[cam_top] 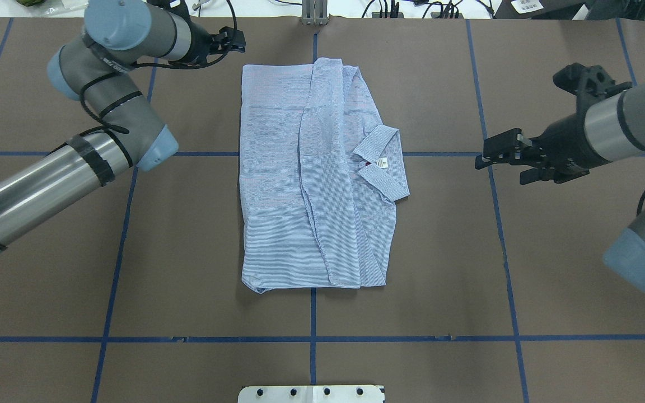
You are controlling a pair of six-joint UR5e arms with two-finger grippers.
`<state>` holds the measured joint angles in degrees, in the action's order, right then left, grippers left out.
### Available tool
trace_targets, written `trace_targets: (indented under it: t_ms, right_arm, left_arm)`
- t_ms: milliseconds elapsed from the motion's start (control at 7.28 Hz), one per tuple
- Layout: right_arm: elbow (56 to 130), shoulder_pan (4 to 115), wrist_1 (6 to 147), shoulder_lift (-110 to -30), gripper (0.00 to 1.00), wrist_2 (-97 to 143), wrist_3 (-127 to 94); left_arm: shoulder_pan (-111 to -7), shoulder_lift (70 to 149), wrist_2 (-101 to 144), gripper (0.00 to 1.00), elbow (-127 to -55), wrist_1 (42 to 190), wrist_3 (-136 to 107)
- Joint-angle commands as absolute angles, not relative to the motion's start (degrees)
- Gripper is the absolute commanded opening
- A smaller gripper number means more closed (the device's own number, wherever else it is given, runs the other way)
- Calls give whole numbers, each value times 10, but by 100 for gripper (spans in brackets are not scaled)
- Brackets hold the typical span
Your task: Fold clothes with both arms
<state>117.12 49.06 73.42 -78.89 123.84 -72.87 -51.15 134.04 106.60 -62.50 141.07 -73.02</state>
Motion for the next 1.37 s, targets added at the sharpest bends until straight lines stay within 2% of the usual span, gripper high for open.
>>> trace_targets:
  t_ms: [0,275,687,824,1236]
  right_arm:
    - [1147,396,936,-641,100,1093,-682]
    - [1039,353,959,-542,100,1015,-643]
    - [776,333,901,-375,100,985,-587]
    - [714,324,890,-334,100,973,-571]
    - [698,290,893,-328,100,949,-556]
  left_arm:
    - [-531,1258,1115,100,-729,1374,-692]
    - [-538,1165,1123,100,-825,1373,-654]
    - [-555,1060,1201,100,-914,1374,-621]
    - [-555,1049,1207,100,-923,1374,-621]
    - [-552,1048,1206,100,-917,1375,-620]
